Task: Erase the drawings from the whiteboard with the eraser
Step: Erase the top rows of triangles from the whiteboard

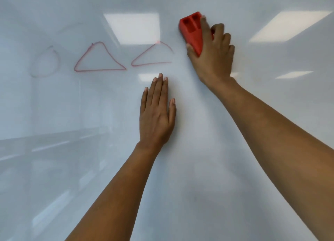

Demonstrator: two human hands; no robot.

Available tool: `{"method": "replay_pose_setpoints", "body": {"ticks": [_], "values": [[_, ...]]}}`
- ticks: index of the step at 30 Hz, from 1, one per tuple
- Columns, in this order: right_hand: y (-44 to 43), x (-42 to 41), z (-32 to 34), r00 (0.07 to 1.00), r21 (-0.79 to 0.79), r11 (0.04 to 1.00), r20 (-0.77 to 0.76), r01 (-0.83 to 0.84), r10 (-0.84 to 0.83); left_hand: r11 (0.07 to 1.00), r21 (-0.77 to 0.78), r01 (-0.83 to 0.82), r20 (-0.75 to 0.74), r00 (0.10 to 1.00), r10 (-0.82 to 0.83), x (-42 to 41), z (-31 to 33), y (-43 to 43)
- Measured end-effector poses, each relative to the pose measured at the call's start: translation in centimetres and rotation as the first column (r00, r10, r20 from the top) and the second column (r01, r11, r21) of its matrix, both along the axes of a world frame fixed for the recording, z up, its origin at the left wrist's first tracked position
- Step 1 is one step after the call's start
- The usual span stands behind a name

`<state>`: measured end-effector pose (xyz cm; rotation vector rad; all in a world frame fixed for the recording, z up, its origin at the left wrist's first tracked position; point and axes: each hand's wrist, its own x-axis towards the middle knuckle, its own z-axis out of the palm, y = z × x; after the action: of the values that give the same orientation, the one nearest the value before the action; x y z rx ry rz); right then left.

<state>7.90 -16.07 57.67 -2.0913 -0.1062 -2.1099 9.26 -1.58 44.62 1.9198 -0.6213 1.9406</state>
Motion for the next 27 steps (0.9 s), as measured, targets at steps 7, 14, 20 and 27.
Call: {"method": "replay_pose_setpoints", "body": {"ticks": [7,14,20,27], "values": [[1.5,-0.4,-4.9,0.999,-0.483,0.875,-0.032,0.012,-0.032,0.988,-0.092,-0.124,0.023,0.992,0.126,0.1,0.3,8.5],[2.9,-0.2,-0.3,0.999,-0.035,0.998,0.0,-0.048,0.048,0.974,-0.131,-0.183,-0.008,0.983,0.184,0.1,0.4,15.1],[8.0,0.1,-1.7,0.998,-0.111,0.992,-0.012,-0.067,0.066,0.981,-0.101,-0.166,-0.055,0.985,0.161,0.3,-0.2,17.0],[5.6,-0.1,-3.8,0.999,-0.309,0.95,-0.008,-0.04,0.039,0.991,-0.074,-0.113,-0.048,0.993,0.109,0.6,-0.3,17.7]]}}
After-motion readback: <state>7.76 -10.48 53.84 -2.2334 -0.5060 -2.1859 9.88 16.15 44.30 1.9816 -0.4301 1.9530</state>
